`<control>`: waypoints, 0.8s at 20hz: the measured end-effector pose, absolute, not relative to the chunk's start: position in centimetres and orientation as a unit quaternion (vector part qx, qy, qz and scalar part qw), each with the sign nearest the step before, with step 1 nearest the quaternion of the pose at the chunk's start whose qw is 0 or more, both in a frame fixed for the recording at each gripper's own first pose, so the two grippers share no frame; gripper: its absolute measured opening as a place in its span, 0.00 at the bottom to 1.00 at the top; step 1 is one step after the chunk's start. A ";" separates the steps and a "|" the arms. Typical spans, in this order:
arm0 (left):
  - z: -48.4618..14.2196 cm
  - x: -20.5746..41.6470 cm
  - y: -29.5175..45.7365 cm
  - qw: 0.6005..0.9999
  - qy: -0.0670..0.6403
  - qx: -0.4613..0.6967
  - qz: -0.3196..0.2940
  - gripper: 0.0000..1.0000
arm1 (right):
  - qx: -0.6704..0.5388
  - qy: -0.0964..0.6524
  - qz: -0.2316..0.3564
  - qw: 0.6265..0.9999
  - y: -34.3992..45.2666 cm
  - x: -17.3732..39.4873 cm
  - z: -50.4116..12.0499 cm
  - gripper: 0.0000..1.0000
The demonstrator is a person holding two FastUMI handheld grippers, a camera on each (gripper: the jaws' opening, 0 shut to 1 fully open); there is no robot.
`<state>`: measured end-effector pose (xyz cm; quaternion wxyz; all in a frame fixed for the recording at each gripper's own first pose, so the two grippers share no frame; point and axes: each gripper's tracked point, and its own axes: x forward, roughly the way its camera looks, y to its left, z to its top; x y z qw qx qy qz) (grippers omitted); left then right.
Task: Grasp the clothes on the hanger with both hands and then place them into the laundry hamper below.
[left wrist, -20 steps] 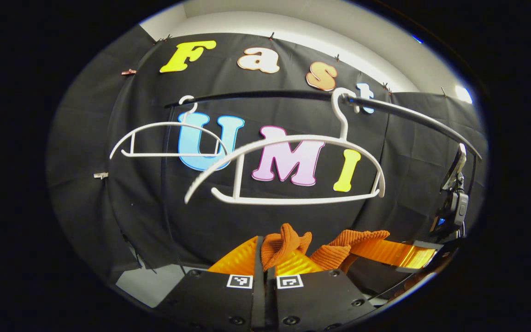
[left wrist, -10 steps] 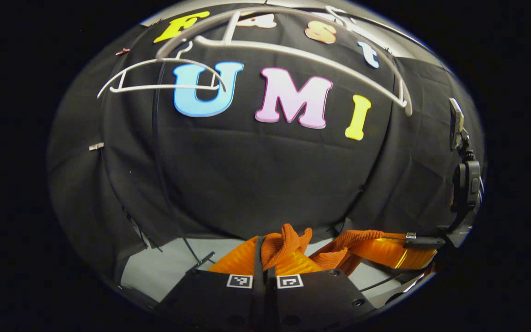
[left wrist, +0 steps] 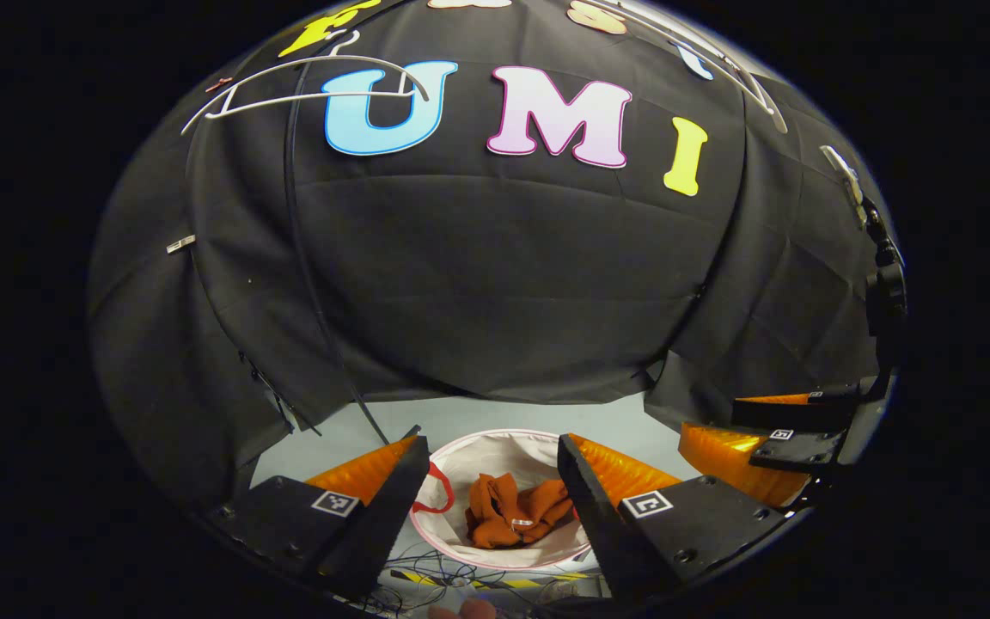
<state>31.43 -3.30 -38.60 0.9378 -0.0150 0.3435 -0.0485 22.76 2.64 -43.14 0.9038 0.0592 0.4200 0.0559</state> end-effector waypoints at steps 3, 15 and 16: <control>-37.6 31.2 -2.9 0.942 0.332 -0.014 -0.046 0.95 | 0.062 0.417 0.049 0.905 2.4 22.3 -42.5 0.96; -29.0 28.0 -3.0 0.965 0.254 -0.010 -0.066 0.95 | 0.069 0.330 0.028 0.941 2.9 21.6 -33.0 0.99; -28.0 27.7 -2.9 0.967 0.246 -0.007 -0.068 0.95 | 0.074 0.319 0.026 0.944 3.0 21.3 -31.5 0.98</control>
